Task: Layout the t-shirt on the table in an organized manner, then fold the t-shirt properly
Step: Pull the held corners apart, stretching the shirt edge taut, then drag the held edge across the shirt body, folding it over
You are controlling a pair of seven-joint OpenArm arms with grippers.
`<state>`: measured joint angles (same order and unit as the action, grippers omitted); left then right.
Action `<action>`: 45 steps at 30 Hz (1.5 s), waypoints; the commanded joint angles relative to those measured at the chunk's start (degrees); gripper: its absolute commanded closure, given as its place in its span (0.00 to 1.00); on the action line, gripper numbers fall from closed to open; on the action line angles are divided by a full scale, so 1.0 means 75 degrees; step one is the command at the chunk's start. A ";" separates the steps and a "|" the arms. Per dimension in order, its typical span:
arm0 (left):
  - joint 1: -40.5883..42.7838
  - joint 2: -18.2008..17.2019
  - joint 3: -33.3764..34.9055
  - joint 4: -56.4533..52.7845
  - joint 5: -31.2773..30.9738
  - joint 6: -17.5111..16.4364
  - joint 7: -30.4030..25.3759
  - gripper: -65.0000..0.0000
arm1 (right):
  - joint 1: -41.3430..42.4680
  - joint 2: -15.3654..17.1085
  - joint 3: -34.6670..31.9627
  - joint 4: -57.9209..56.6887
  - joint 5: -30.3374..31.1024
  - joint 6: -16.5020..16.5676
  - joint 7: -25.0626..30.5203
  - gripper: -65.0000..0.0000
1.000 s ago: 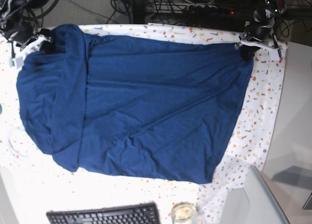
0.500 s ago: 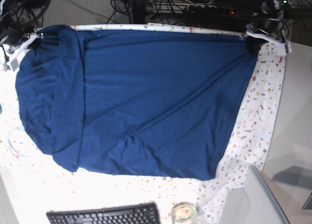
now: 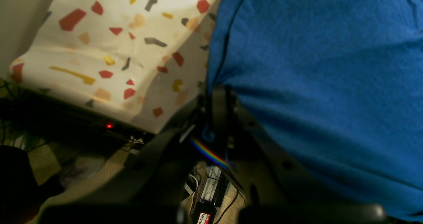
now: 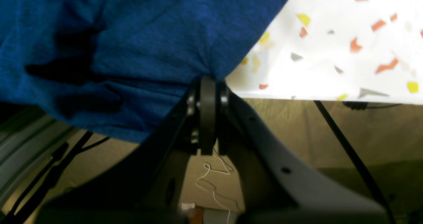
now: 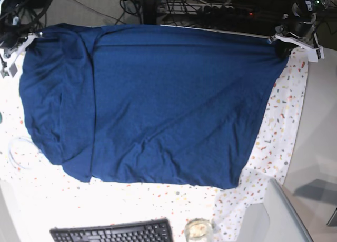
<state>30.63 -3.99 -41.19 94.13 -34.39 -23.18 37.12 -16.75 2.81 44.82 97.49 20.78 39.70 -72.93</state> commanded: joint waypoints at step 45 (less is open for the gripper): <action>-0.1488 -0.0107 -0.0047 0.0736 -0.0062 0.0764 0.2112 1.00 | 0.2158 0.0850 -0.1504 -0.1061 0.0014 -0.0400 -0.0867 1.00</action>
<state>19.62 -4.01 -41.36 99.09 -34.39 -17.47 53.60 -1.43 8.32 33.58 88.79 20.62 36.84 -79.83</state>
